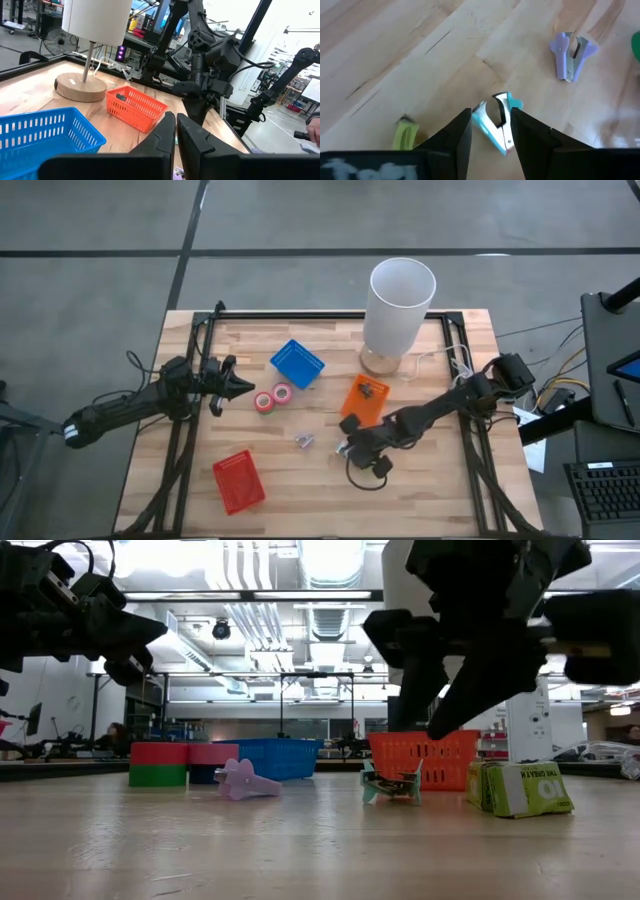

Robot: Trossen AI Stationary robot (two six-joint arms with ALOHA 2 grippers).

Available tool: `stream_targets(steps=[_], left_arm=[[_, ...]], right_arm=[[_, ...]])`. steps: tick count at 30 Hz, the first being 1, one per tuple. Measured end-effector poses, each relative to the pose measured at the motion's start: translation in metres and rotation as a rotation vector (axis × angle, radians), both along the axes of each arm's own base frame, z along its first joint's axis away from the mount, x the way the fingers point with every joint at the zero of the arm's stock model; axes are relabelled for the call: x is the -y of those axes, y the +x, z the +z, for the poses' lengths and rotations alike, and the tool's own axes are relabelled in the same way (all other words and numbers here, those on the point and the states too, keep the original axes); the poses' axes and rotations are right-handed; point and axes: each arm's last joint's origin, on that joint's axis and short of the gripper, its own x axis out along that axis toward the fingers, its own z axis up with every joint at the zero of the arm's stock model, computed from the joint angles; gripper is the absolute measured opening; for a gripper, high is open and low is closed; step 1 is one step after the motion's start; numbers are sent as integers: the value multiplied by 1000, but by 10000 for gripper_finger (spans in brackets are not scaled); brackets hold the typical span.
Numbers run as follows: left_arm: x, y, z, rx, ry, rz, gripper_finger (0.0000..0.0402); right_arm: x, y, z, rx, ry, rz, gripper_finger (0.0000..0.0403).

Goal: Pick and place Stapler, Stapler remover, tape
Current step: Put the blue staple remover into the orange basket

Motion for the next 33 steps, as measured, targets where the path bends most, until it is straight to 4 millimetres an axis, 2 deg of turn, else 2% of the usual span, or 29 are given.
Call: stream_targets(steps=[6, 14, 33], left_arm=[[0, 0, 0, -1, 0, 0, 19], [0, 1, -1, -8, -4, 0, 19], [-1, 1, -5, -50, -23, 0, 21]], right_arm=[[-4, 10, -20, -41, -16, 2, 131], [-4, 15, -23, -120, -92, -28, 112], [-5, 16, -23, -131, -54, -87, 61]])
